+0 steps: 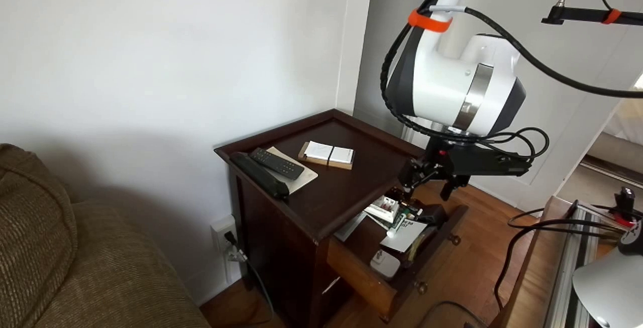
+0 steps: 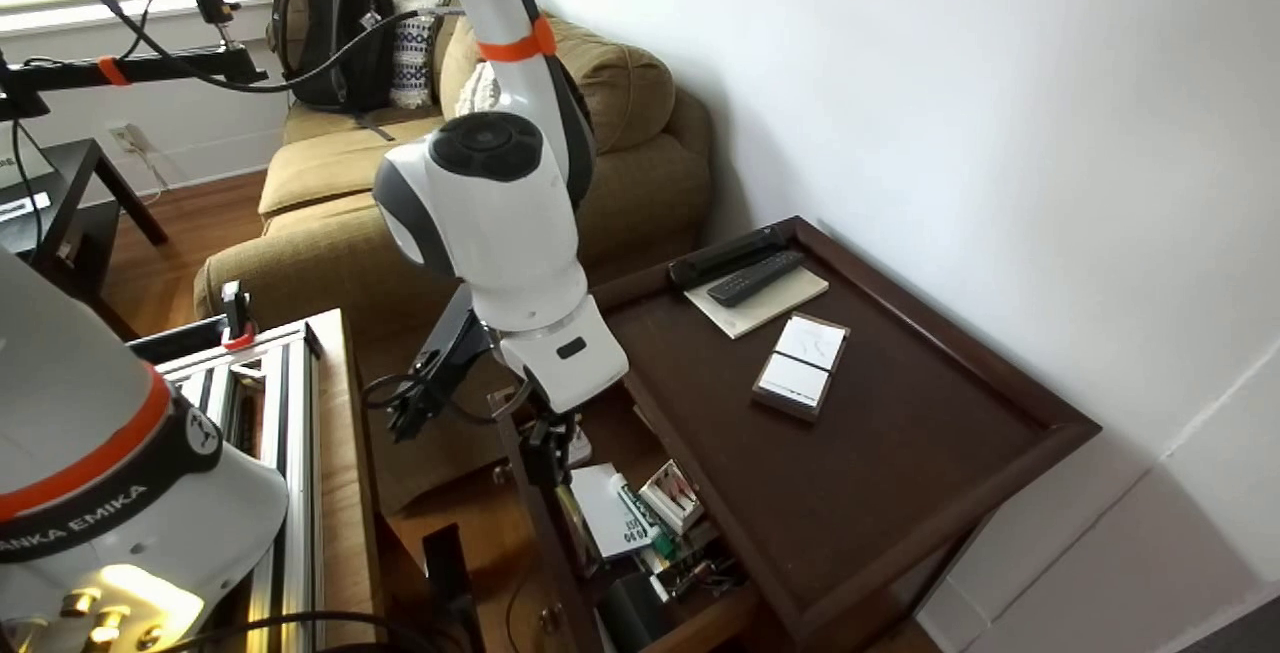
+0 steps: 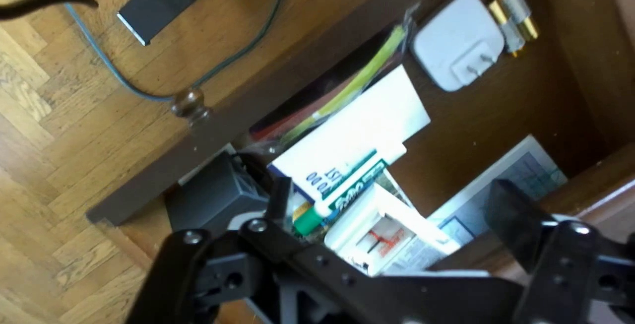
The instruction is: Open the drawer and place the marker into it then close it
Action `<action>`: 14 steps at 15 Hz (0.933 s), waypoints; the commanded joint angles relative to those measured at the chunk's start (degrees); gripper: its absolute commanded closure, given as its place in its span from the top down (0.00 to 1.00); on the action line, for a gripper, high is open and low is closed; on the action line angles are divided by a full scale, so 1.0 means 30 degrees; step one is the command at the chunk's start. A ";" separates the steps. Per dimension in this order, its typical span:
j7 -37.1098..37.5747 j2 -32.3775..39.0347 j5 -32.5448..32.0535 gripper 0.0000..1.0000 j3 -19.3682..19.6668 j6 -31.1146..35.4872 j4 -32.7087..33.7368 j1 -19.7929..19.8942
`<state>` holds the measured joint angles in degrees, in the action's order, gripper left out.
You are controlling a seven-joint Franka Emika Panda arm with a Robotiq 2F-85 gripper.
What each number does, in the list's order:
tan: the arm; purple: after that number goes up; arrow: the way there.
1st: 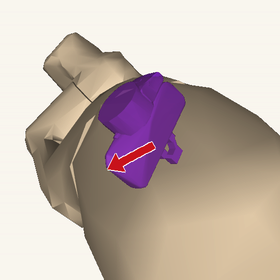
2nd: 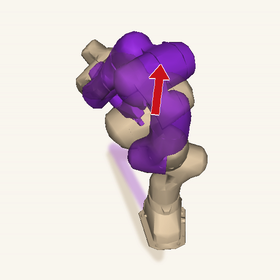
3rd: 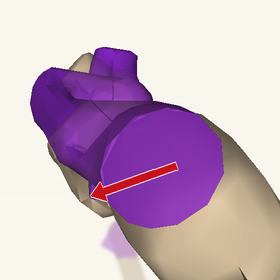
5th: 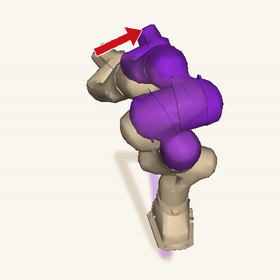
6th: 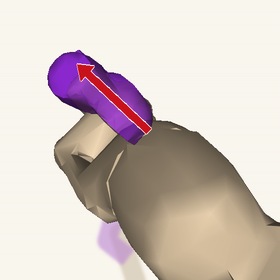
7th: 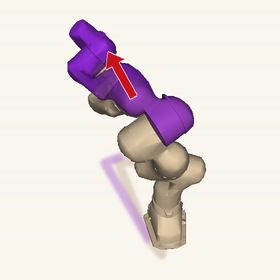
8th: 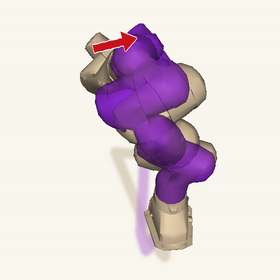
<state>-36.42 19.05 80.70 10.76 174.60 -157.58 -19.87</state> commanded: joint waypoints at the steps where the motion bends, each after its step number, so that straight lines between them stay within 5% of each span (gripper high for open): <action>1: 0.0197 0.1676 -0.1950 1.00 0.0325 -0.3176 -0.0018 0.0437; 14: 0.0686 0.4842 -0.7297 1.00 0.0776 -0.3628 0.0340 -0.0888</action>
<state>-35.20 30.67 61.23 12.90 164.53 -157.44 -21.19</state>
